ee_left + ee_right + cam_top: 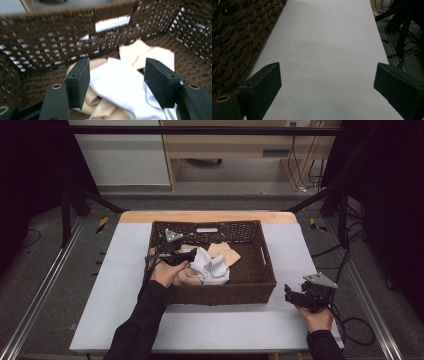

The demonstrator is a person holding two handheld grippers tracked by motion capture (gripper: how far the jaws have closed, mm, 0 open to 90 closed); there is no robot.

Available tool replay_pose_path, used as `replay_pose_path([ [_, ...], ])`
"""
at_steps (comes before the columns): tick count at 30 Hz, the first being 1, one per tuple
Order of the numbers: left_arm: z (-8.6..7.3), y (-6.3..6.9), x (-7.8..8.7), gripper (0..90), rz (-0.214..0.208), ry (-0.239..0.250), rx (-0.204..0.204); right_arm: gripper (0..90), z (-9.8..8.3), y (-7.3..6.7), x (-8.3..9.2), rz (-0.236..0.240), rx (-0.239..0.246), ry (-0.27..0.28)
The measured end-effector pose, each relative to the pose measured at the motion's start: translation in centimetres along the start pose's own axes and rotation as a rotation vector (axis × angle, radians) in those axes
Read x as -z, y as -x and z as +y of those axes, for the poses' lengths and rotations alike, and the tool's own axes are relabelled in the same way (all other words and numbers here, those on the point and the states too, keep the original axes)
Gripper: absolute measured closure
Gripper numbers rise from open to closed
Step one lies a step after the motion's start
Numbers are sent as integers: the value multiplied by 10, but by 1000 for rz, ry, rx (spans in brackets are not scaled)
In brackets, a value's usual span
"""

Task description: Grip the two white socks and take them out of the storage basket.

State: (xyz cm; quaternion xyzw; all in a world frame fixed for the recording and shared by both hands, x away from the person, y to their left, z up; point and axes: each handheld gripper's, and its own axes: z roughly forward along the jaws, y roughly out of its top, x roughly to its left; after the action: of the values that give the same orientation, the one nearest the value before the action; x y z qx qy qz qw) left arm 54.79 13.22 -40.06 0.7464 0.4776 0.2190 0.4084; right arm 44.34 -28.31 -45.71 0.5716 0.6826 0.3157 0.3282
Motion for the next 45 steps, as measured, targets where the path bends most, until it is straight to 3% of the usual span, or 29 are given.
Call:
replay_pose_path([
  [2, -6, -2, -4, 370, -4, -30, 4, 78, 0, 0, 0, -1, -1, -5],
  [6, -6, -2, -4, 372, -13, -36, 11, 78, 0, 0, -1, -3, 3, -10],
  [10, -7, 0, -9, 387, -10, -87, -6, 78, 0, 0, -2, -4, 8, -13],
  [14, -5, 2, -12, 393, -5, -41, 5, 78, 0, 0, -3, -1, 11, -17],
  [16, -5, 4, -14, 389, 2, -45, -6, 78, 0, 0, -3, -1, 9, -17],
  [20, -10, 9, -19, 380, 19, -110, -53, 78, 0, -1, -3, 0, 11, -19],
  [26, -13, 13, -22, 388, 43, -169, -65, 78, -1, -1, -3, 2, 11, -26],
  [31, -15, 12, -24, 490, 25, -201, -54, 77, -1, -1, -4, 1, 11, -31],
  [37, -15, 10, -26, 711, 0, -229, -27, 76, -1, -1, -4, 3, 14, -35],
  [41, -14, 9, -24, 845, -6, -205, -20, 76, 0, -1, -4, 1, 12, -34],
  [45, -13, 7, -19, 867, -22, -170, -13, 75, -1, -1, -4, 0, 14, -35],
])
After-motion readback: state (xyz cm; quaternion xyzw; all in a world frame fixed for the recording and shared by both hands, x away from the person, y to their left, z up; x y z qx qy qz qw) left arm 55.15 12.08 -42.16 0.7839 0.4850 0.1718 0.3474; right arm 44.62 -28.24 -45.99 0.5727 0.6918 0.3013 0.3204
